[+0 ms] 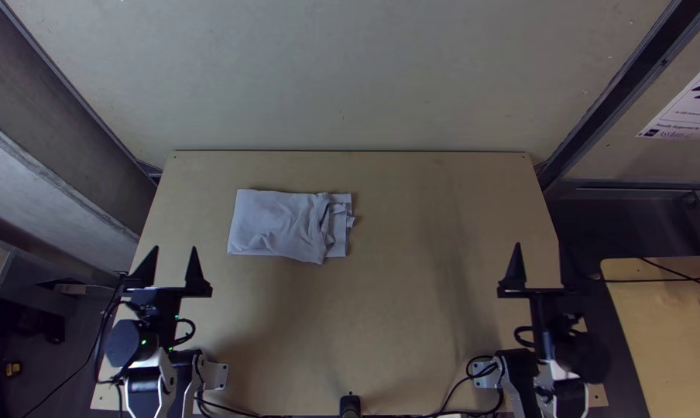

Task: Fold the t-shirt

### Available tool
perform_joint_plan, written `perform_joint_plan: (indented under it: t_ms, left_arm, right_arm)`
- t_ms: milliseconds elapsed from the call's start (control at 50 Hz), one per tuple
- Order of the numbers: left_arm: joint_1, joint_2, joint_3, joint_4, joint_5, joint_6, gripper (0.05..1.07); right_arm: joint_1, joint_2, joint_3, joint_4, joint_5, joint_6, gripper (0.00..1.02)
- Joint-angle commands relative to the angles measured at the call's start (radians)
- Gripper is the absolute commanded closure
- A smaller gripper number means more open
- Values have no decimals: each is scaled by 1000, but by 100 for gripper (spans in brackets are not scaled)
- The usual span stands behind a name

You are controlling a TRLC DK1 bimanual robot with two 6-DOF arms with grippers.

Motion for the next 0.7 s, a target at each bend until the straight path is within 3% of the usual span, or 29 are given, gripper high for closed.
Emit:
perform_joint_plan:
  t_ms: [0,180,340,680]
  left_arm:
    - [10,-17,-87,27,-16,32,10]
    - [19,-17,-213,119,-13,146,10]
    - [22,-8,-247,82,-21,174,10]
    - [22,-13,-249,85,-21,172,10]
  right_arm:
    - [-13,-8,-137,97,8,16,3]
    - [-13,-8,-303,246,8,41,3]
    - [-31,-5,-306,50,8,82,3]
    - [-36,-4,-304,45,5,84,3]
